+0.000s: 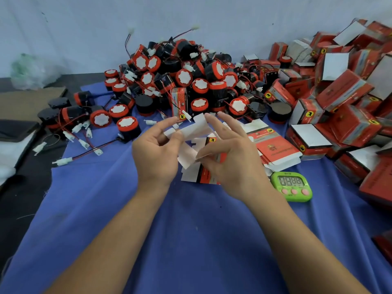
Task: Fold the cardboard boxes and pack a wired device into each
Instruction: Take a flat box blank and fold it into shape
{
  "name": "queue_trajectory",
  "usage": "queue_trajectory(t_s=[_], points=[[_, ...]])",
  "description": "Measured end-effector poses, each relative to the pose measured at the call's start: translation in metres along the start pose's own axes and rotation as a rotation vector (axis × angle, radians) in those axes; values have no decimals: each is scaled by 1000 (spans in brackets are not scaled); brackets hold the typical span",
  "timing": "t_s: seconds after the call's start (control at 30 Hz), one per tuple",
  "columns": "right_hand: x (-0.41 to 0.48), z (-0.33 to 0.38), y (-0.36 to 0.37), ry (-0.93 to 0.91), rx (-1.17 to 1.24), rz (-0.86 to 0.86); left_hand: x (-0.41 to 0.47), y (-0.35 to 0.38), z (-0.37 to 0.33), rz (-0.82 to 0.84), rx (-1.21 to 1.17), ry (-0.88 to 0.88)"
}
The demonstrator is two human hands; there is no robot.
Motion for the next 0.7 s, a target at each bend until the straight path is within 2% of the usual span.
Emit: queue_trajectory(t_s=[0.13, 0.27, 0.37, 0.47, 0.6, 0.7], points=[[2, -14, -9, 183, 369, -29, 5, -3, 1, -8, -107, -57], [4, -16, -4, 200, 527, 28, -2, 9, 6, 20, -187, -154], [2, -14, 1, 212, 523, 44, -10, 20, 15, 58, -177, -290], [2, -9, -3, 181, 463, 19, -16, 25, 16, 207, -166, -322], [0, -2, -4, 130, 417, 20, -19, 34, 10, 421, -39, -332], [1, -5, -4, 128, 384, 27, -18, 30, 14, 409, -50, -400]])
Point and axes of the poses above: each hand's wrist, its own x-axis towards the middle knuckle, its own y-axis out of the palm, z = x × y, the point moved 6 cm from there along x, towards the middle knuckle, and after that the axes turned 12 degrees about -x, right-handed, at the moved point
